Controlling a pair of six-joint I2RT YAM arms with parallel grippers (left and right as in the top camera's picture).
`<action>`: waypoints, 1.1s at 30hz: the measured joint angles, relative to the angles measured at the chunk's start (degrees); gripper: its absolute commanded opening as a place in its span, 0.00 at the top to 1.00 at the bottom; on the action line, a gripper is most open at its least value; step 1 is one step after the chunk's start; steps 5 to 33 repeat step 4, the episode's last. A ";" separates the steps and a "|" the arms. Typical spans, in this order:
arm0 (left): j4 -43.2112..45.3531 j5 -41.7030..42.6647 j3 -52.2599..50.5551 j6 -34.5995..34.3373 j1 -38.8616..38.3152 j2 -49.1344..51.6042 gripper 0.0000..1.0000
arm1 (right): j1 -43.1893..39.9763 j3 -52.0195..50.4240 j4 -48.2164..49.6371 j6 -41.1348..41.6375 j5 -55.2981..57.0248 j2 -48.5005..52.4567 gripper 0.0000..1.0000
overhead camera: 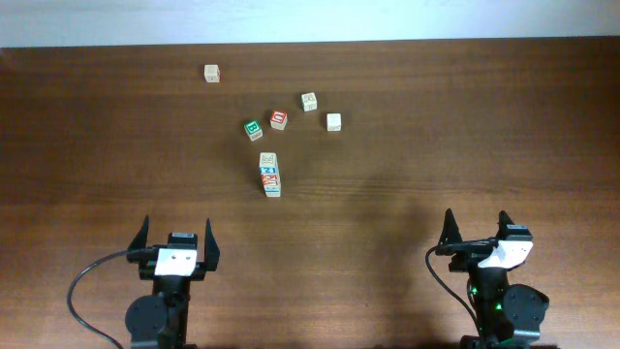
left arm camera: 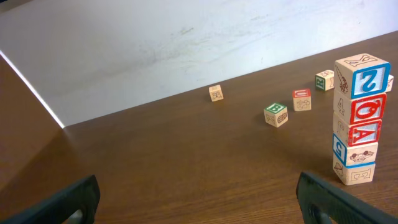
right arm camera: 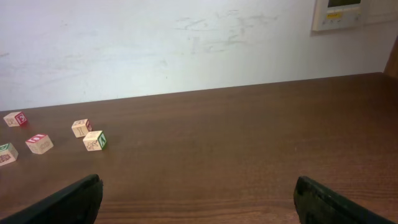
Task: Rotate 5 blocks
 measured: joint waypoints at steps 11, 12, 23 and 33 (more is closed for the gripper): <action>0.00 0.00 0.00 0.00 0.00 0.00 0.01 | 0.00 0.00 0.00 -0.04 0.00 0.00 0.02; 0.00 0.00 0.00 0.00 0.00 0.00 0.01 | 0.00 0.00 0.00 -0.04 0.00 0.00 0.02; 0.00 0.00 0.00 0.00 0.00 0.00 0.01 | 0.00 0.00 0.00 -0.04 0.00 0.00 0.02; 0.00 0.00 0.00 0.00 0.00 0.00 0.01 | 0.00 0.00 0.00 -0.04 0.00 0.00 0.02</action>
